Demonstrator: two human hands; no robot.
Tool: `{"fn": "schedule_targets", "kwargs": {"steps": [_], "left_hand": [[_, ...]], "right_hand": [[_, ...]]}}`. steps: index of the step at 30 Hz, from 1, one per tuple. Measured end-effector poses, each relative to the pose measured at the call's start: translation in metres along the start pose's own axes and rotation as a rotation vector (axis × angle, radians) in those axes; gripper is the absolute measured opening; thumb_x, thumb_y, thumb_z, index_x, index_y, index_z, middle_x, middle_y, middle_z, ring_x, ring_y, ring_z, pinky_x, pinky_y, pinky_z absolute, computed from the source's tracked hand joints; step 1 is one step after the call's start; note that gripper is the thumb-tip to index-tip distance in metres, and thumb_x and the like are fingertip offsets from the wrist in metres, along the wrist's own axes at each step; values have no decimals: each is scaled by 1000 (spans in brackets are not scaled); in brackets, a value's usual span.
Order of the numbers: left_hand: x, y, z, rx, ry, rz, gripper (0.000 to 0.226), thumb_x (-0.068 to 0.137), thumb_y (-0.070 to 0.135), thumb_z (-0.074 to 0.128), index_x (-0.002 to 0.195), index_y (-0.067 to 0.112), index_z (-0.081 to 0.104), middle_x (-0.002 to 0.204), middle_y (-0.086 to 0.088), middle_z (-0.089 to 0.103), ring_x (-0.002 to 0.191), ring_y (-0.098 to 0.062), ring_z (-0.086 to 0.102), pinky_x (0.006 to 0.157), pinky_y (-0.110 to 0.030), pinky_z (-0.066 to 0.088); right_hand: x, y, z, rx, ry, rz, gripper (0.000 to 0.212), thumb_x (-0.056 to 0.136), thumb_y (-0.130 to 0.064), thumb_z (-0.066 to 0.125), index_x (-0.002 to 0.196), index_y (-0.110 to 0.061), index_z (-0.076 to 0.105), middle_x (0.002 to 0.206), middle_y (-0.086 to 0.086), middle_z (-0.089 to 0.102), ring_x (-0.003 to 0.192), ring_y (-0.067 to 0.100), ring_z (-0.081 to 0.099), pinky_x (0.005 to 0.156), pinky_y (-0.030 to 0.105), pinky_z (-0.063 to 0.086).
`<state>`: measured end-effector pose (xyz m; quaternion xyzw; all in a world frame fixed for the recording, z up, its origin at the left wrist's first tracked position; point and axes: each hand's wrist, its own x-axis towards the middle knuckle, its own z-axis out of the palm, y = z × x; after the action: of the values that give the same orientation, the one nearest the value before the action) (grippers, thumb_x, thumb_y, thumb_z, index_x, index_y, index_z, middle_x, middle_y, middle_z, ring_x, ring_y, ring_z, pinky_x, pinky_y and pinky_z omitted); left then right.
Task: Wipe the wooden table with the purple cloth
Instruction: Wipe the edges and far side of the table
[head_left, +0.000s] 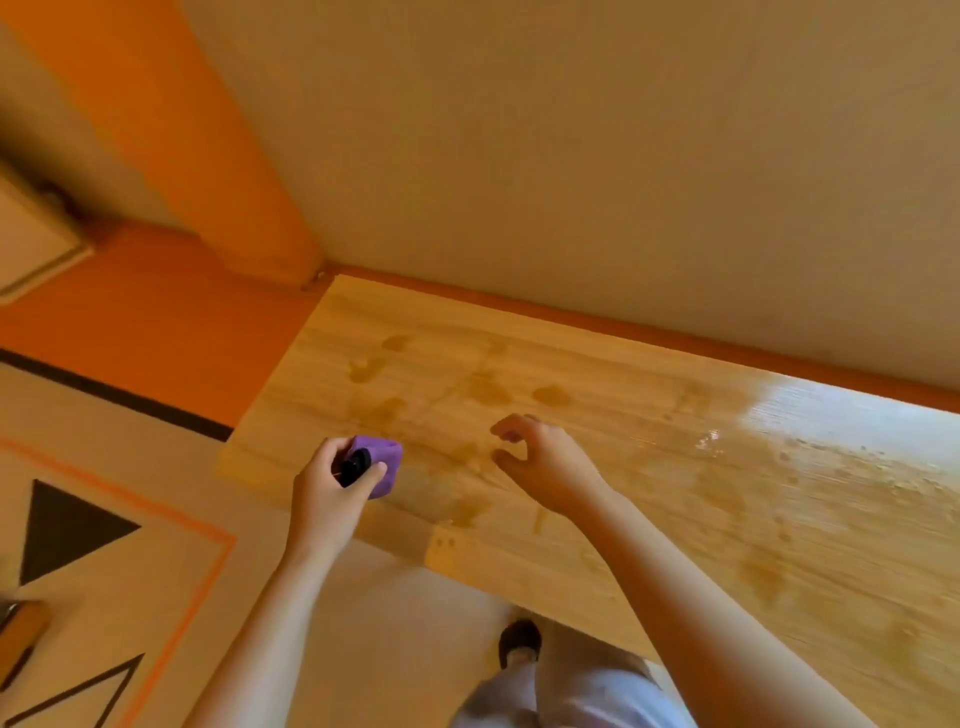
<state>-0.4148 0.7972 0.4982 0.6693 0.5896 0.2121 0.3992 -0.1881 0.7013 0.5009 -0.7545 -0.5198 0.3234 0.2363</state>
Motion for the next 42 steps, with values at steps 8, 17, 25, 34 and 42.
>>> {"fn": "schedule_targets", "kwargs": {"steps": [8, 17, 25, 34, 42], "left_hand": [[105, -5, -39, 20, 42, 26, 23, 87, 21, 69, 106, 19, 57, 100, 3, 60, 91, -15, 56, 66, -20, 42], [281, -28, -37, -88, 61, -60, 32, 97, 30, 54, 121, 8, 52, 111, -7, 57, 102, -25, 55, 65, -22, 40], [393, -58, -46, -191, -2, -37, 19, 95, 23, 57, 113, 17, 57, 109, -2, 61, 105, -22, 57, 90, -40, 47], [448, -84, -27, -388, -254, -246, 21, 94, 16, 58, 114, 10, 58, 113, -14, 64, 104, -28, 61, 73, -30, 56], [478, -70, -10, -508, -339, -206, 13, 95, 10, 53, 102, 15, 63, 103, -8, 66, 94, -18, 63, 71, -27, 55]], "right_hand": [[130, -54, 21, 3, -8, -65, 36, 93, -30, 53, 128, -22, 51, 127, 1, 56, 110, 19, 56, 84, 34, 51], [294, -80, 55, -54, 84, -112, 44, 92, -34, 55, 132, -20, 46, 137, 5, 47, 130, 24, 38, 98, 39, 43], [414, -89, 106, -268, 68, -106, 68, 89, -51, 51, 142, -12, 30, 147, 9, 33, 137, 29, 24, 111, 41, 25], [427, -77, 139, -593, 75, -79, 93, 81, -78, 23, 145, -11, 20, 144, 6, 37, 130, 27, 33, 104, 41, 24], [428, -80, 140, -600, 105, -76, 88, 81, -77, 29, 142, -12, 25, 141, 6, 40, 127, 27, 37, 102, 41, 26]]}}
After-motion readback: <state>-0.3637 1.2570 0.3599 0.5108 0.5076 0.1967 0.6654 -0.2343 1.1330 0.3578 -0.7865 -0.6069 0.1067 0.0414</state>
